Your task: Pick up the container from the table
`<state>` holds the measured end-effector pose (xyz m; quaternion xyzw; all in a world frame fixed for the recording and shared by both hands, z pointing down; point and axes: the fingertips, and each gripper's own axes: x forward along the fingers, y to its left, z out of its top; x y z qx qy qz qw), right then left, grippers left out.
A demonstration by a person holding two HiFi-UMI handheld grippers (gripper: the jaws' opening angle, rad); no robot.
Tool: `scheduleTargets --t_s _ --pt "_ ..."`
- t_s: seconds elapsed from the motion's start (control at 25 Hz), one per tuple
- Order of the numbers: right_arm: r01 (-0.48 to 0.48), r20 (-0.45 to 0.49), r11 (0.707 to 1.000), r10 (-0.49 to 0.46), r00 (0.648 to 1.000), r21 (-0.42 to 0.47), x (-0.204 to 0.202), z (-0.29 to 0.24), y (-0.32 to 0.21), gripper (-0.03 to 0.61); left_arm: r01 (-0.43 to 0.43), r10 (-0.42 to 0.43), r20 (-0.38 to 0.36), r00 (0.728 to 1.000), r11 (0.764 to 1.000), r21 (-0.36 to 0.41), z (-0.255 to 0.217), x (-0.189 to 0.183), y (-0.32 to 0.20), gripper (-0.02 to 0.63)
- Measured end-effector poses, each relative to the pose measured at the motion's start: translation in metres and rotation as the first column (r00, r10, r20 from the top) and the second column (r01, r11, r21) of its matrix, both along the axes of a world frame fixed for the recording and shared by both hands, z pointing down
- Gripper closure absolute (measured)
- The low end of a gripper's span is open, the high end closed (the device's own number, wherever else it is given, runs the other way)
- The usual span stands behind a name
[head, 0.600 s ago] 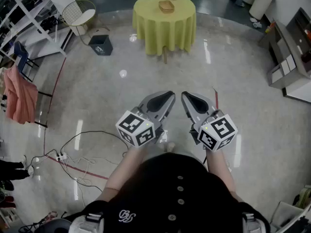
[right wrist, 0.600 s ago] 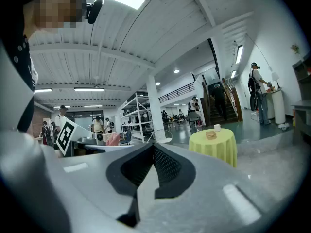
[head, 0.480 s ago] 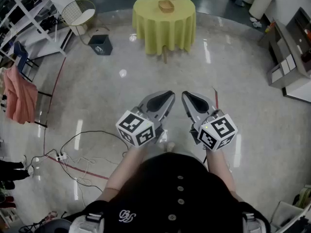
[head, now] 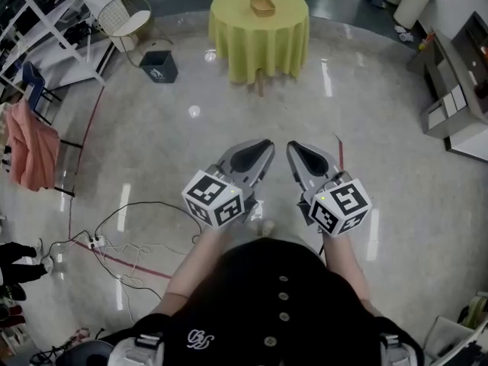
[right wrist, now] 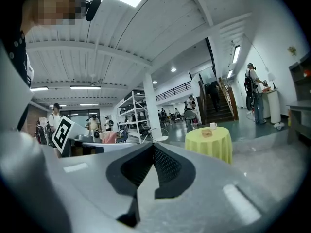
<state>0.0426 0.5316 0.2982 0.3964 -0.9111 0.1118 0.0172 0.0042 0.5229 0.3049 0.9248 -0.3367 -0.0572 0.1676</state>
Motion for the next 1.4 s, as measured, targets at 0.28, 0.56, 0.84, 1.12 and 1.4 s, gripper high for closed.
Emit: scheduleTargets --t_s 0.28,0.56,0.84,1.12,1.4 --pt "-0.052 0.034 0.999 0.052 0.998 -0.003 0.013 0.002 -0.006 0.575 0.005 -0.005 0.015 1.000 1.000 -0.007 0.007 0.008 -0.004 0.578" --pt "-0.052 0.046 0.999 0.053 0.998 -0.015 0.029 0.007 -0.015 0.575 0.030 -0.030 0.003 1.000 1.000 -0.008 0.006 0.018 -0.016 0.578" --pt "-0.028 0.057 0.999 0.030 0.998 -0.034 0.044 0.014 -0.026 0.575 0.076 -0.076 -0.010 0.997 0.997 -0.026 0.012 0.027 -0.029 0.578" --pt "-0.045 0.052 0.998 0.048 0.998 -0.050 0.056 0.022 -0.043 0.575 0.086 -0.085 0.006 0.996 0.996 -0.034 0.017 0.031 -0.055 0.578" --pt "-0.074 0.057 0.995 0.078 0.995 -0.062 0.062 0.033 -0.091 0.575 0.089 -0.088 0.017 0.996 0.995 -0.048 0.031 0.025 -0.105 0.578"
